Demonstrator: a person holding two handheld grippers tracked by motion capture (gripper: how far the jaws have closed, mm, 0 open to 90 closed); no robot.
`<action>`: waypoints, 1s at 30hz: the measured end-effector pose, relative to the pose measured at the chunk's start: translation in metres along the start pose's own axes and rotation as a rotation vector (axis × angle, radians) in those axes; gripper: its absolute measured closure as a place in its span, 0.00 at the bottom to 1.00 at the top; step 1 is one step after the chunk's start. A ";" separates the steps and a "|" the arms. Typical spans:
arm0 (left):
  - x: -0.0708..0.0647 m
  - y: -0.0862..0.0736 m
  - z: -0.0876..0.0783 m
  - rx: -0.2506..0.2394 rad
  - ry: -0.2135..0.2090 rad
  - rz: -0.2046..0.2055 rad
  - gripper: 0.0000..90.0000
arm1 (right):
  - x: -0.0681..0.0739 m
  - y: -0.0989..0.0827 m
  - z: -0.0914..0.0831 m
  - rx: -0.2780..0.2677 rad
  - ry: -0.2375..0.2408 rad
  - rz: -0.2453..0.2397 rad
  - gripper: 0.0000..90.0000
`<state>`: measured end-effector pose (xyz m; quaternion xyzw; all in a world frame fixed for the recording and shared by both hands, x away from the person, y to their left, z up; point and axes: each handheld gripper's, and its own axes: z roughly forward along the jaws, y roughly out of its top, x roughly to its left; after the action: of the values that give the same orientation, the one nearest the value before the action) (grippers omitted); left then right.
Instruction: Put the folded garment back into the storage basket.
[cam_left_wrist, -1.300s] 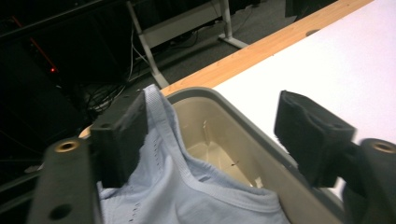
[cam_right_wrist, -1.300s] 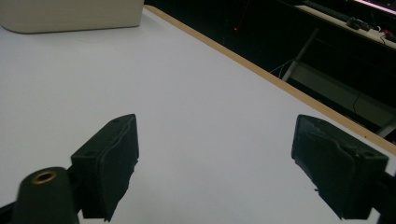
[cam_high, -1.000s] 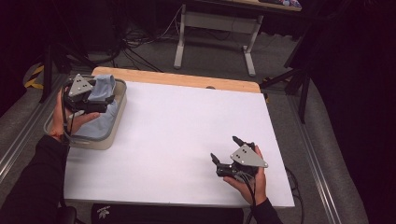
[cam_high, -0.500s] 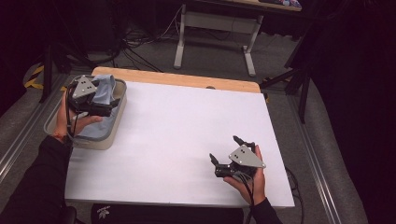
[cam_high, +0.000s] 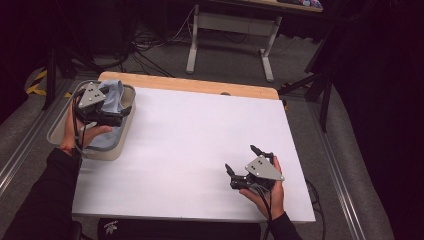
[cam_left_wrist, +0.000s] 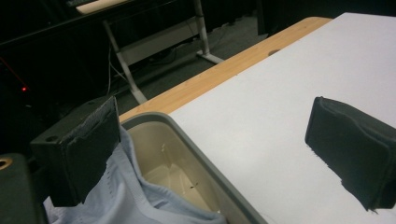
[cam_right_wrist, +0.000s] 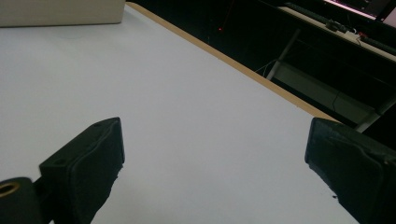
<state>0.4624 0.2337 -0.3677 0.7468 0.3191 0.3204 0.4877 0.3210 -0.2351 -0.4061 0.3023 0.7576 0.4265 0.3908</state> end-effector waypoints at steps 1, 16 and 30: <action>0.000 0.000 0.000 0.000 0.000 0.000 0.05 | 0.000 0.000 0.000 0.003 -0.001 -0.004 0.06; -0.017 0.000 -0.007 -0.062 -0.026 -0.029 0.04 | 0.001 0.000 0.000 -0.002 -0.006 -0.011 0.06; -0.034 0.004 -0.013 -0.094 -0.059 0.000 0.04 | 0.002 0.000 -0.001 -0.014 -0.012 -0.017 0.06</action>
<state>0.4330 0.2124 -0.3657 0.7322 0.2892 0.3127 0.5314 0.3189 -0.2336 -0.4062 0.2957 0.7548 0.4266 0.4010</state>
